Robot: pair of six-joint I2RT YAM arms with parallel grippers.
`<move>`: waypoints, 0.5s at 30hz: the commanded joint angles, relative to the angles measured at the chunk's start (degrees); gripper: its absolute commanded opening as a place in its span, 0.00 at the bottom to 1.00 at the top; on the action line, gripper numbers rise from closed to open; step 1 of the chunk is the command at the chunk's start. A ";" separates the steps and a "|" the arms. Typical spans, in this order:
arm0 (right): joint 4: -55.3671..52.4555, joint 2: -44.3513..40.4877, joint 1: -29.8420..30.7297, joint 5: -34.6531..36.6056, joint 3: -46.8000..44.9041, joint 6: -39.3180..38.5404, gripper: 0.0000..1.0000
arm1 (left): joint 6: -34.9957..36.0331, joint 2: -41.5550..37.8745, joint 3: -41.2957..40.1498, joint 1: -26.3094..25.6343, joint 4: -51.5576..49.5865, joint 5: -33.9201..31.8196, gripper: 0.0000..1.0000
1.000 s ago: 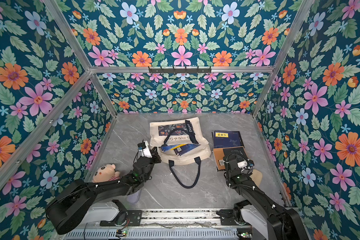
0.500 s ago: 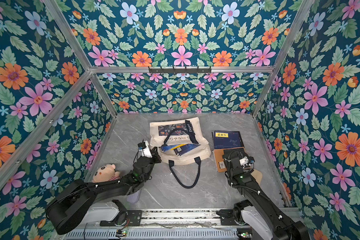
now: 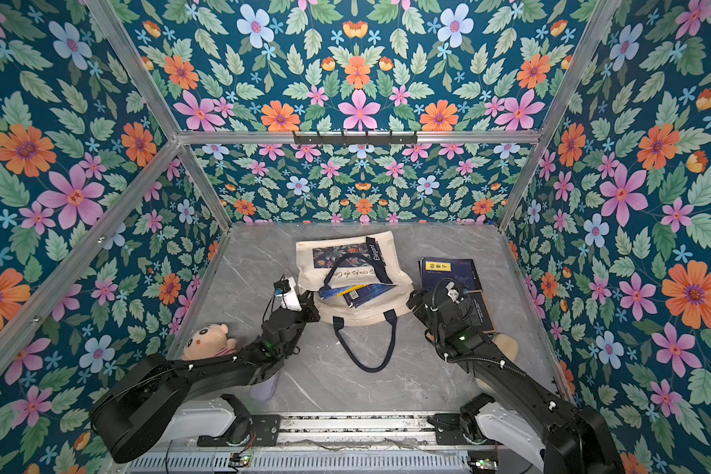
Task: Take out the books from the canvas bag
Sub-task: Place the book on the book.
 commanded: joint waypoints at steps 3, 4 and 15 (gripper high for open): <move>4.50 2.60 9.78 8.80 2.35 -5.37 0.90 | 0.39 -0.04 0.01 0.01 2.35 2.75 0.00; 4.34 3.82 10.97 9.12 3.23 -5.63 0.90 | 0.31 -0.04 -0.04 0.02 2.48 3.06 0.00; 16.62 11.15 15.67 3.53 1.82 -5.28 0.70 | -0.05 -0.92 -0.57 0.01 3.90 5.96 0.00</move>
